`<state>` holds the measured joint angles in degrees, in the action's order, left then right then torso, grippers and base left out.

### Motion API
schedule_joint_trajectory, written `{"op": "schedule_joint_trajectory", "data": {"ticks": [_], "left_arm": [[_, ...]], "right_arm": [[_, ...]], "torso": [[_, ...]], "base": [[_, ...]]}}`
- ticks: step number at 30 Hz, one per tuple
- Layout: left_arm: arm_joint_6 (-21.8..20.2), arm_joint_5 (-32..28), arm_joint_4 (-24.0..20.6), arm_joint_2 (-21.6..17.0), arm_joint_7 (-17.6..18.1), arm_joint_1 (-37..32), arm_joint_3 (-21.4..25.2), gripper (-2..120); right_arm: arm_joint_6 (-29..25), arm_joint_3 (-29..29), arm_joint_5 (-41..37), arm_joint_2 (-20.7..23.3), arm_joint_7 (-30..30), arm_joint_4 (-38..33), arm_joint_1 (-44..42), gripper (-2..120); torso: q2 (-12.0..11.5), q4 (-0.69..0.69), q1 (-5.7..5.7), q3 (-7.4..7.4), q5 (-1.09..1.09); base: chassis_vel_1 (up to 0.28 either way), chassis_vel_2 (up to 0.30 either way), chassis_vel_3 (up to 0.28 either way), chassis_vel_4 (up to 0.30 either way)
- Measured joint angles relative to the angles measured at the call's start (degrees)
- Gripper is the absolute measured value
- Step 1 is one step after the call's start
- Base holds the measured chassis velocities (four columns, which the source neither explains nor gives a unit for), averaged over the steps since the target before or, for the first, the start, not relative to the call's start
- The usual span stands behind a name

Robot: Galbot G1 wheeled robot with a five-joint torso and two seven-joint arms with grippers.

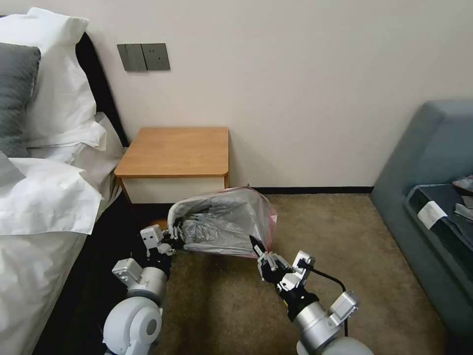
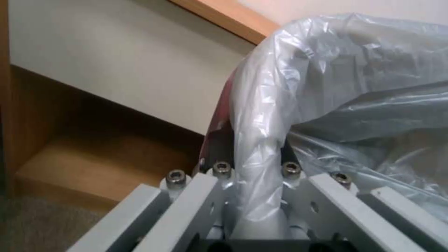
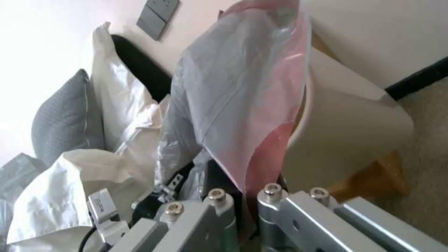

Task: Pick up the garbage bag from the table and place it over the trash can.

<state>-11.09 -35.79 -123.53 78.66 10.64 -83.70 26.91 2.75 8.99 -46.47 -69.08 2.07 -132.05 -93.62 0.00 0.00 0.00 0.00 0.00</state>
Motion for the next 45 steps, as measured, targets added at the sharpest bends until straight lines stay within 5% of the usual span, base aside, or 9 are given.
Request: {"op": "schedule_joint_trajectory", "data": {"ticks": [20,23,26,32,45], "left_arm": [[-5.9,-9.1,-5.5,0.2,2.8,-1.7,0.5,2],[-6.4,-9.5,-5.7,0.2,3.1,-1.7,0.7,2],[-7.1,-10.1,-5.6,0.0,3.8,-1.1,1.1,2],[-7.9,-11.1,-5.2,-0.2,4.8,0.2,1.9,2],[-8.0,-11.4,-5.2,0.0,5.2,-0.3,3.4,2]], "right_arm": [[-3.0,2.6,4.6,-0.3,-3.1,6.8,1.3,0],[-4.6,3.6,9.2,-0.2,-5.1,8.5,1.1,10],[-7.5,6.0,22.0,0.5,-10.9,10.3,-0.9,25],[-8.3,9.0,35.3,1.3,-12.3,10.0,-4.4,48],[-13.3,11.4,40.0,0.0,-18.1,9.8,-3.5,90]], "torso": [[0.0,0.00,0.00,0.00,0.01],[0.0,0.01,0.00,0.00,0.01],[0.0,0.00,0.00,0.00,0.01],[0.0,-0.01,0.00,0.00,0.00],[0.0,0.00,0.00,0.01,0.01]], "base": [[0.000,0.000,0.000,0.000],[0.000,0.000,0.000,0.000],[0.000,0.000,0.000,0.000],[0.000,0.000,0.000,0.000],[0.000,0.000,0.000,0.000]]}}
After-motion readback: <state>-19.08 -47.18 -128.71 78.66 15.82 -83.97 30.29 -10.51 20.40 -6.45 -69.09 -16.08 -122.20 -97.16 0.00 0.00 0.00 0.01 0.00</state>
